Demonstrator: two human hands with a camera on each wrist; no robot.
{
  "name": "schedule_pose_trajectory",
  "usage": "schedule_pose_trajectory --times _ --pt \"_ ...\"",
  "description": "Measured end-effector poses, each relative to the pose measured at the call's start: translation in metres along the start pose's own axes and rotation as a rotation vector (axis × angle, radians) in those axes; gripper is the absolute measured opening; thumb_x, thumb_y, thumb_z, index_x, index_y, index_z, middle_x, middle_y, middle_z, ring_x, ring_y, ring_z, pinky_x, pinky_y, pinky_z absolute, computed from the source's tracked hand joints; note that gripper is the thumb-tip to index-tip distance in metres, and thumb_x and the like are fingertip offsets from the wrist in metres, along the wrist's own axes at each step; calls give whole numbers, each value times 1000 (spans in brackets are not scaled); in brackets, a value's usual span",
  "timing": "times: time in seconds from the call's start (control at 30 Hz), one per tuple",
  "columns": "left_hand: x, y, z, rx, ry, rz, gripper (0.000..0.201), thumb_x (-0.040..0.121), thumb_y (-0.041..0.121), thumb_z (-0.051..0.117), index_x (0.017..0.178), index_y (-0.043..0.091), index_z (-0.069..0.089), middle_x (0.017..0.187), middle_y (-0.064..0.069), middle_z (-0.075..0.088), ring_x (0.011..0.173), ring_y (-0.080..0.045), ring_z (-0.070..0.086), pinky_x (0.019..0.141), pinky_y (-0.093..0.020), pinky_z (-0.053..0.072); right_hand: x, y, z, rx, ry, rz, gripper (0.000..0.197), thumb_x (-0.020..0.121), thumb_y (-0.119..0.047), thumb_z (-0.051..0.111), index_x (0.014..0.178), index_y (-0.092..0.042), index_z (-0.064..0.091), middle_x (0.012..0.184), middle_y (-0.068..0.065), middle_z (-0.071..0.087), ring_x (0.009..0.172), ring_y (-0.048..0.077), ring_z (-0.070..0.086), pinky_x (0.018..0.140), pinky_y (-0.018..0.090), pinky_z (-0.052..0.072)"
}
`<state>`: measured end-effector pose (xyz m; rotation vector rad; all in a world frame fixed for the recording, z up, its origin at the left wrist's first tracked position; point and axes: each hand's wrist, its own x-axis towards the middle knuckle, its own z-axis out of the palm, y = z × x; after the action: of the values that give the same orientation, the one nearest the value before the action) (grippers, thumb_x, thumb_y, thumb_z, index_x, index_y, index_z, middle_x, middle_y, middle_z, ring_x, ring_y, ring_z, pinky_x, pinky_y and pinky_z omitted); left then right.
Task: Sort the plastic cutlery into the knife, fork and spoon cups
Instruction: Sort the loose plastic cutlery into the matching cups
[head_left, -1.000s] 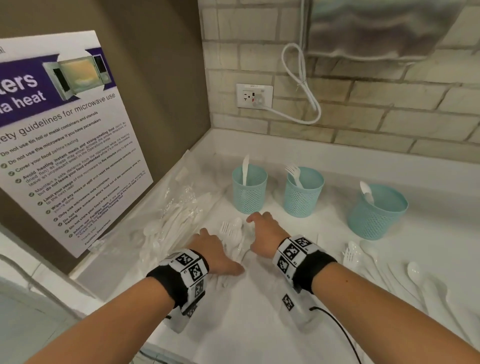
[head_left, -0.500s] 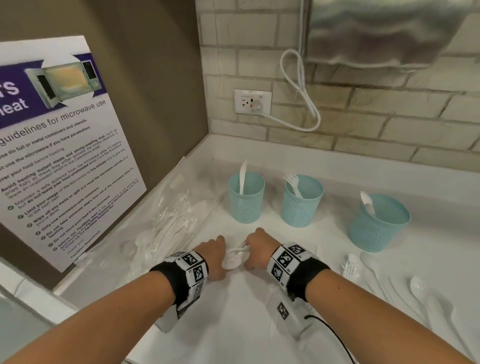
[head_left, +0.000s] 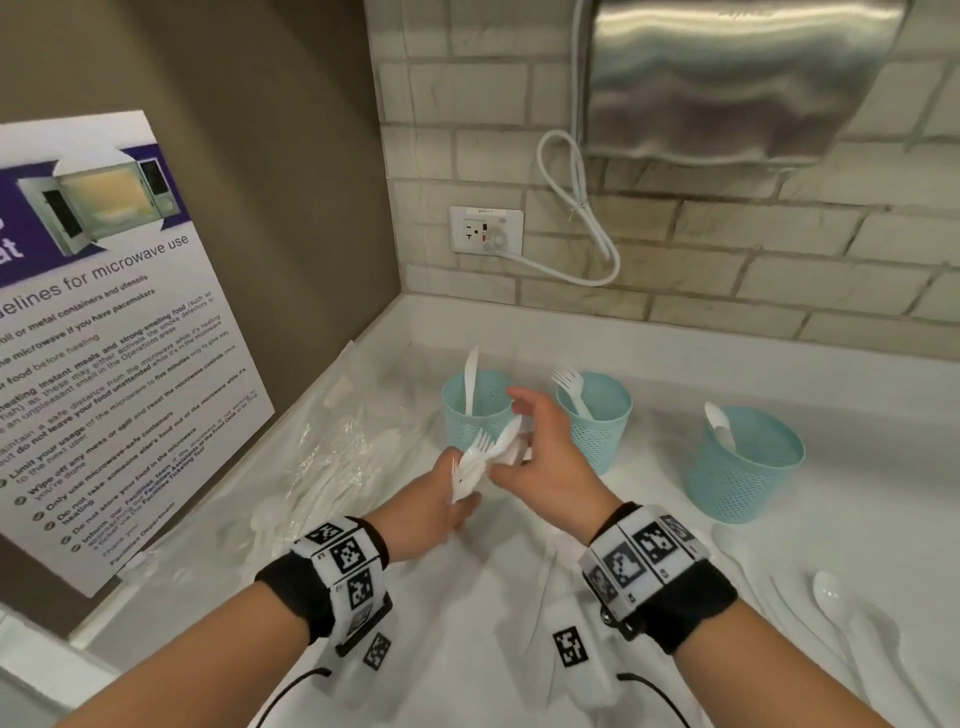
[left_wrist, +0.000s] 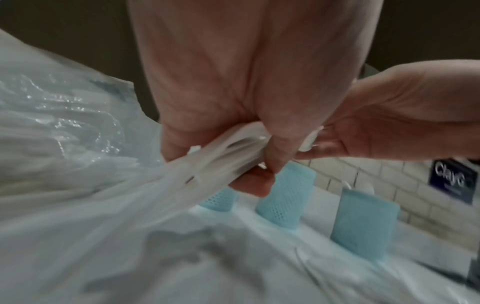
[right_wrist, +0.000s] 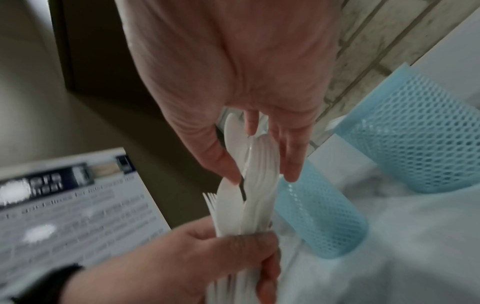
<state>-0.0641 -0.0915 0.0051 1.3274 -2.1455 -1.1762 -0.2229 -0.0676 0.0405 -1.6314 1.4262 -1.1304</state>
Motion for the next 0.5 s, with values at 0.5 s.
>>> schedule_pose_trajectory --times 0.5 --pt "31 -2 23 -224 -68 76 19 96 9 49 113 6 56 93 -4 64 77 5 61 76 -12 48 -5 1 -1 100 -81 95 67 83 5 52 141 -20 30 134 6 44 106 13 50 85 28 50"
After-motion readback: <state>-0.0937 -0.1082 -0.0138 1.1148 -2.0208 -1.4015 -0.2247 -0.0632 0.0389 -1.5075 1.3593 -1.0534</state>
